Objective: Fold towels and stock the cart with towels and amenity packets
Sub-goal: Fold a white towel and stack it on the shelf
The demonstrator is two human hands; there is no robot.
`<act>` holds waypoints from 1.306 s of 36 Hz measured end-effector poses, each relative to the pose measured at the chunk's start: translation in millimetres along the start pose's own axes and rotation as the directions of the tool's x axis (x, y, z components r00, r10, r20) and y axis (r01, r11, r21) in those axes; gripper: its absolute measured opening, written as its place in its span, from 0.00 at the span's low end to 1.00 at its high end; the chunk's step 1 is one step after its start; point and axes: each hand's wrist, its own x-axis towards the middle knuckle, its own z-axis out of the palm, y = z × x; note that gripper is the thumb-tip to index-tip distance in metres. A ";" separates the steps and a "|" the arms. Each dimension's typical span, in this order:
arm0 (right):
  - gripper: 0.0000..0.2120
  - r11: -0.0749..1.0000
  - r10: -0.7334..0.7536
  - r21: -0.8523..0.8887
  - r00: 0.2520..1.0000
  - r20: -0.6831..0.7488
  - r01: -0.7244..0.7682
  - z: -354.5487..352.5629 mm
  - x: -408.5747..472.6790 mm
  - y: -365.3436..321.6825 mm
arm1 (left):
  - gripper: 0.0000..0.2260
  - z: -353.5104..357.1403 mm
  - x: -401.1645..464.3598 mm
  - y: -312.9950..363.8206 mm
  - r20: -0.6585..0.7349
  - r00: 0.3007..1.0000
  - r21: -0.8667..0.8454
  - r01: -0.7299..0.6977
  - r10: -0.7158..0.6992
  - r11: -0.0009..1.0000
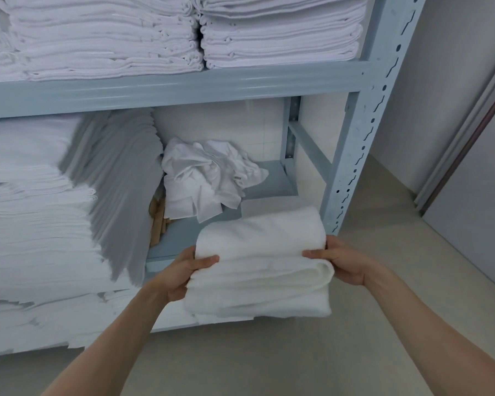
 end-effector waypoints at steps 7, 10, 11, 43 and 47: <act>0.24 0.993 -0.069 0.093 0.997 -0.029 0.071 -3.4 -3.6 4.0 | 0.30 9.6 0.9 10.5 0.006 0.999 -0.011 -0.049 0.049 0.999; 0.20 0.986 -0.120 0.112 0.991 -0.055 0.125 -2.2 -7.6 -8.0 | 0.22 13.6 0.2 22.7 0.018 0.995 -0.026 -0.094 0.094 0.995; 0.18 0.981 -0.155 0.109 0.986 -0.066 0.161 -2.7 -9.3 -14.9 | 0.19 15.9 0.1 29.6 0.014 0.992 -0.039 -0.126 0.127 0.991; 0.20 0.992 -0.035 0.115 0.978 -0.205 0.060 -86.9 11.9 3.0 | 0.18 82.9 65.0 -3.8 -0.265 0.964 -0.199 -0.080 0.025 0.977; 0.32 0.978 0.036 0.209 0.989 -0.145 -0.005 -96.5 23.1 3.0 | 0.27 87.3 74.8 -10.1 -0.201 0.979 -0.224 -0.092 0.046 0.970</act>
